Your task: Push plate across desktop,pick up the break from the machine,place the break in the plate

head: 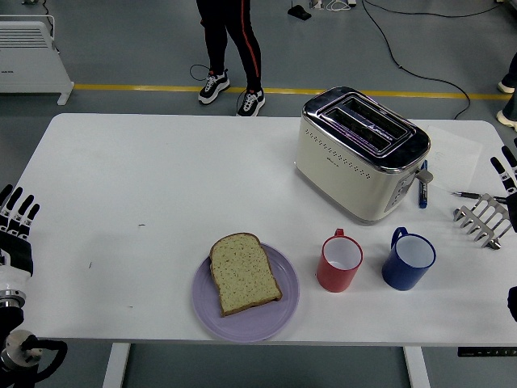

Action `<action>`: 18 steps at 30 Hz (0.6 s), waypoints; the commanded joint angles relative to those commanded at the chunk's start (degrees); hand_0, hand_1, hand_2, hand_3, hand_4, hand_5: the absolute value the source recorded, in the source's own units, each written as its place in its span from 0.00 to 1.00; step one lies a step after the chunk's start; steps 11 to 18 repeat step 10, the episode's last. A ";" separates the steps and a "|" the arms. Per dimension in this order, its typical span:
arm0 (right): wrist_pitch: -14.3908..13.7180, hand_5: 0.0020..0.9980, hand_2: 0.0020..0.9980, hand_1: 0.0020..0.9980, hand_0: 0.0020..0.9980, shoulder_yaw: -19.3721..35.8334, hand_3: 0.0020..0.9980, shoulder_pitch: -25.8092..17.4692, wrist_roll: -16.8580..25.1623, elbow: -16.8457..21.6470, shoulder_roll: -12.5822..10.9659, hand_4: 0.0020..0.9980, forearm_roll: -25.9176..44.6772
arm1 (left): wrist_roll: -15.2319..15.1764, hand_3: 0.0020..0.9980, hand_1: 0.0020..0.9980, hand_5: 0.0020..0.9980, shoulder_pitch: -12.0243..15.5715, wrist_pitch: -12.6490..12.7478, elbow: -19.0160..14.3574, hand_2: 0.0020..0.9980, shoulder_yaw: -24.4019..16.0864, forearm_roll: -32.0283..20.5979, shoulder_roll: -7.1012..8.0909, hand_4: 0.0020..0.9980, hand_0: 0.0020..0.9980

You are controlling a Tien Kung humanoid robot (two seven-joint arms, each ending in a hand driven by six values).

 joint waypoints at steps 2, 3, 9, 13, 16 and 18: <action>0.00 0.56 0.77 0.76 0.79 0.00 0.77 -0.01 -0.03 -0.01 0.01 0.51 -0.06 | -0.01 0.72 0.76 1.00 -0.05 0.00 0.01 0.80 0.07 -0.02 0.00 0.53 0.78; 0.00 0.56 0.77 0.76 0.79 -0.01 0.77 -0.01 -0.05 -0.02 0.01 0.51 -0.08 | -0.01 0.72 0.76 1.00 -0.06 0.00 0.01 0.80 0.08 -0.03 0.00 0.53 0.78; 0.22 0.56 0.76 0.75 0.77 -0.06 0.77 0.10 -0.35 -0.06 -0.02 0.51 -0.23 | -0.09 0.72 0.76 1.00 -0.01 0.08 0.12 0.80 0.03 -0.11 0.00 0.53 0.78; 0.24 0.56 0.76 0.75 0.77 -0.06 0.77 0.11 -0.42 -0.08 -0.02 0.51 -0.30 | -0.10 0.72 0.76 1.00 0.00 0.08 0.15 0.80 -0.01 -0.11 0.00 0.53 0.78; 0.24 0.56 0.76 0.75 0.77 -0.06 0.77 0.11 -0.42 -0.08 -0.02 0.51 -0.30 | -0.10 0.72 0.76 1.00 0.00 0.08 0.15 0.80 -0.01 -0.11 0.00 0.53 0.78; 0.24 0.56 0.76 0.75 0.77 -0.06 0.77 0.11 -0.42 -0.08 -0.02 0.51 -0.30 | -0.10 0.72 0.76 1.00 0.00 0.08 0.15 0.80 -0.01 -0.11 0.00 0.53 0.78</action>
